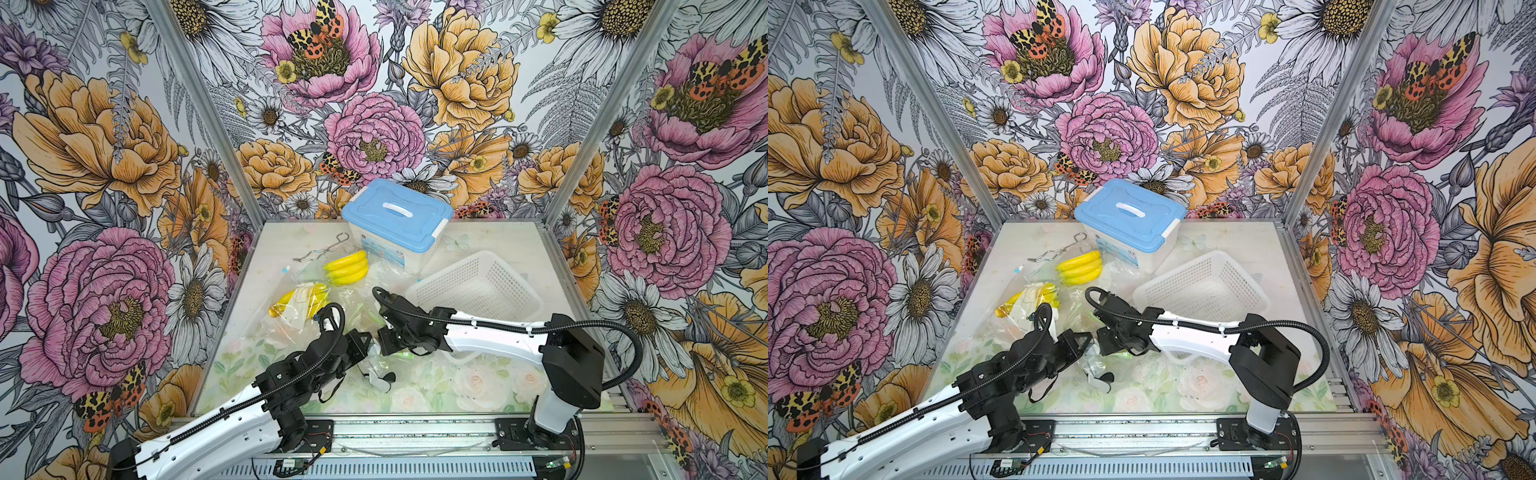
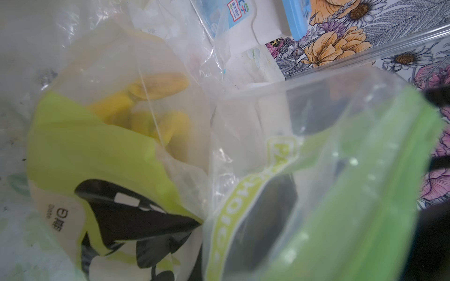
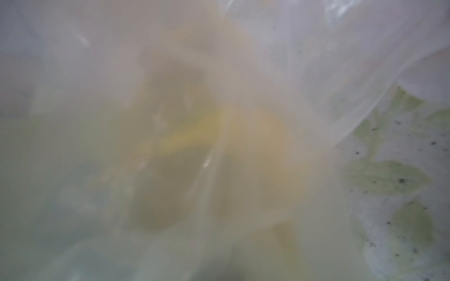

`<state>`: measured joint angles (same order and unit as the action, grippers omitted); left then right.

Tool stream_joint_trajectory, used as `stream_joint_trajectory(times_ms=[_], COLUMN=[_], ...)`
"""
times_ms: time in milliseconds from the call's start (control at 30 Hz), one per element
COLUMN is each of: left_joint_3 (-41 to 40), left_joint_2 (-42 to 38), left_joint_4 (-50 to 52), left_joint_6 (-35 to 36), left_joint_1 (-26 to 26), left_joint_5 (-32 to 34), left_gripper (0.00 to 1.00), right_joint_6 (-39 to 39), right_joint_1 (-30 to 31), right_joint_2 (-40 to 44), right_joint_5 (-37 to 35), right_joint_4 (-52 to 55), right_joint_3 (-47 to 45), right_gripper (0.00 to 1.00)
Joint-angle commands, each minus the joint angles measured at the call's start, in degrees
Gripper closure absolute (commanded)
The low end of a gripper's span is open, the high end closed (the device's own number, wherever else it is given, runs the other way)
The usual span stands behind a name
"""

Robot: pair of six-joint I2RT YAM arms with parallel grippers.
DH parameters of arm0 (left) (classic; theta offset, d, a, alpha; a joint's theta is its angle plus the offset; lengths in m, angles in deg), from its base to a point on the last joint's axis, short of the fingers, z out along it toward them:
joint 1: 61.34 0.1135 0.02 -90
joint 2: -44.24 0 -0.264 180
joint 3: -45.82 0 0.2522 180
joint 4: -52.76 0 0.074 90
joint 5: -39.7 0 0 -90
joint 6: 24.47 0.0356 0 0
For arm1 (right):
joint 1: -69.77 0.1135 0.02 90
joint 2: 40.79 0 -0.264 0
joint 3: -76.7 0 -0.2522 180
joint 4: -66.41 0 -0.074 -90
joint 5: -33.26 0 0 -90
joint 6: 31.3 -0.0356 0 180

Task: Open the zip-top bag and take out the banana
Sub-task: Adjust the zipper food storage bag at the center of the board.

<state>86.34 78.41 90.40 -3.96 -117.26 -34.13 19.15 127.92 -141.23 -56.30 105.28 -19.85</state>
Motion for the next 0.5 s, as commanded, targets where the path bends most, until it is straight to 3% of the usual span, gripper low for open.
stream_joint_trajectory(times_ms=[0, 133, 267, 300, 333, 433, 467], left_joint_3=[-0.64, -2.56, -2.85, -2.88, -2.94, -2.24, -1.54], left_joint_2=[-4.15, -5.49, -2.60, -2.26, -2.09, -3.97, -5.25], left_joint_4=[-0.12, 1.26, 1.09, 1.09, 1.15, 2.98, 4.68], left_joint_6=[-4.52, -9.06, -11.78, -12.10, -12.01, -11.11, -10.93], left_joint_1=[-4.34, -12.17, -17.17, -17.37, -17.30, -17.37, -17.37], left_joint_5=[5.20, 11.57, 14.82, 14.60, 14.49, 15.39, 16.22], left_gripper=[1.00, 1.00, 0.98, 0.93, 0.80, 0.63, 0.52], right_joint_6=[1.42, 6.15, 10.05, 10.47, 10.72, 10.45, 9.93], right_joint_1=[-3.80, -6.15, -8.20, -8.60, -9.28, -10.05, -10.23], right_joint_2=[-3.42, -4.76, -5.02, -4.96, -4.79, -3.04, -2.10], right_joint_5=[-15.46, -17.22, -7.33, -4.03, 0.39, 7.93, 10.02], right_joint_4=[0.49, -5.18, -14.43, -16.19, -18.56, -22.74, -23.86], right_joint_3=[5.73, 10.61, 10.70, 10.18, 9.12, 4.54, 2.67], right_gripper=[1.00, 1.00, 1.00, 1.00, 1.00, 1.00, 1.00])
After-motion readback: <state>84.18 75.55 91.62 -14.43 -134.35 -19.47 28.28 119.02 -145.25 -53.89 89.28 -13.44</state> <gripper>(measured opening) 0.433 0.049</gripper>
